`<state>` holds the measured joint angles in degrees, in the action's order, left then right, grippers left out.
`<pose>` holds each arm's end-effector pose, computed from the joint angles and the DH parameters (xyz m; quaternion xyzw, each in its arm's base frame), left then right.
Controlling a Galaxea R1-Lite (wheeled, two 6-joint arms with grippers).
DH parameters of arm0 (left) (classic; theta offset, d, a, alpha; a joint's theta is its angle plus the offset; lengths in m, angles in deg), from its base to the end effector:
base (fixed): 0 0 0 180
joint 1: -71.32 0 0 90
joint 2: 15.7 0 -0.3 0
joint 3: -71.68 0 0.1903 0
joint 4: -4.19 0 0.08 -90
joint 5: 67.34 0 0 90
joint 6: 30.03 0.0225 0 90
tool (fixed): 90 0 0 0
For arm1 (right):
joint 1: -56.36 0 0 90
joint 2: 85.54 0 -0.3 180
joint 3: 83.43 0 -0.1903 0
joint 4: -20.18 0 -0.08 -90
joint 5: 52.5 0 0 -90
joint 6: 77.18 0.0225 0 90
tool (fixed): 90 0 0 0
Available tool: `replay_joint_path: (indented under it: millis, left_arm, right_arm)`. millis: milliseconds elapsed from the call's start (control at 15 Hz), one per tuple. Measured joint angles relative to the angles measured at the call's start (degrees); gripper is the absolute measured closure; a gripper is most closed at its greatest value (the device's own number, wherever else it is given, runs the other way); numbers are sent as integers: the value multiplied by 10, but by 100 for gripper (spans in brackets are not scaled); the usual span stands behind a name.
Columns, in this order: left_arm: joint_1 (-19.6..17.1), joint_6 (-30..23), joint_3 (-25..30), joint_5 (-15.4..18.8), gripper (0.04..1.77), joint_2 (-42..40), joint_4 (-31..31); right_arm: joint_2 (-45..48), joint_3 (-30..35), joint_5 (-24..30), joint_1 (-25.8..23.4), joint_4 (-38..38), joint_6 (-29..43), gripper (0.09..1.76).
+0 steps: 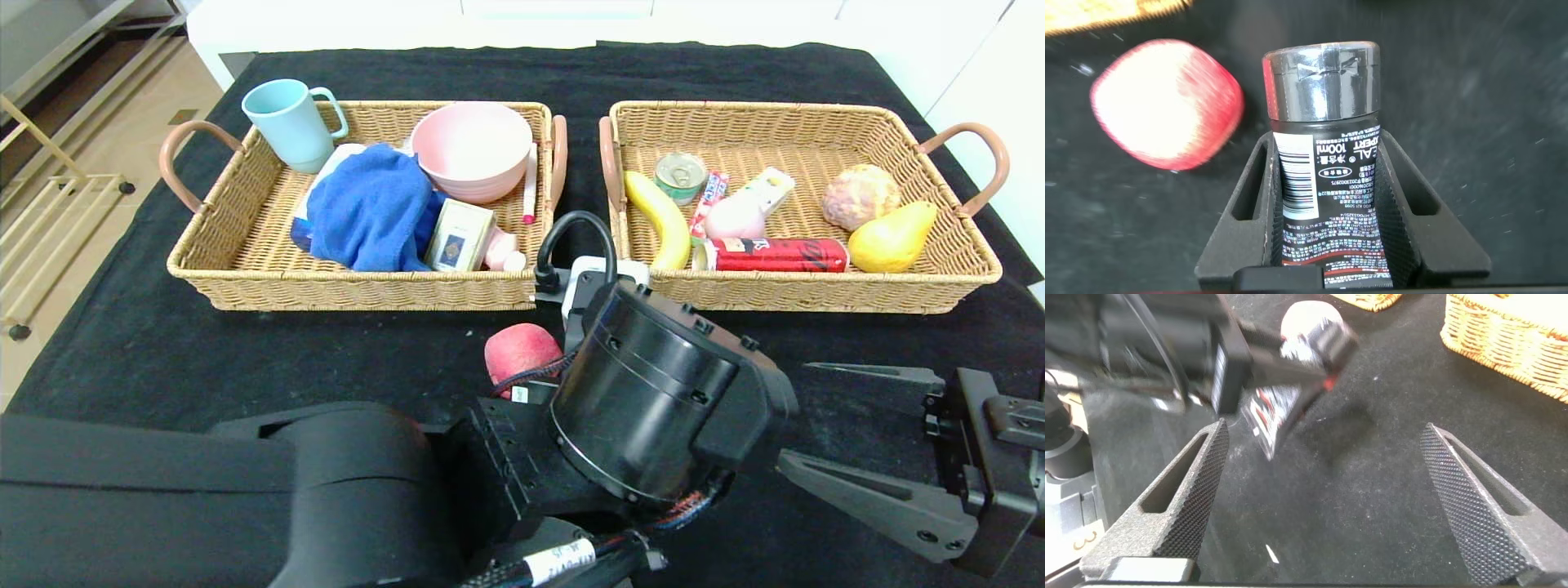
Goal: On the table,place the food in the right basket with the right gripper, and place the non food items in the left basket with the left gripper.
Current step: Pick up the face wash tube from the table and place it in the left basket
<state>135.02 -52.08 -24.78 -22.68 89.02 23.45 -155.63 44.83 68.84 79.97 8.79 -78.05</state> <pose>0.1692 -0.3063 0.2185 0.0067 0.1651 -0.1257 0.9782 0.1574 0.0816 0.2101 -0.0026 0.0571 0.4610 0.8856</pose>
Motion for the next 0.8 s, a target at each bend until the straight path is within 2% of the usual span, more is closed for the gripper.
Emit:
replay_joint_path:
  millis: [267,600,800]
  left_arm:
    - [-28,34,-23,0,110,-25,0]
    - [-80,81,-45,1,111,-54,-4]
    - [-113,112,-78,3,111,-61,-2]
  right_arm:
    - [-5,1,0,1,0,0,14]
    - [-9,2,0,1,-1,0,14]
    - [-9,3,0,1,-2,0,14]
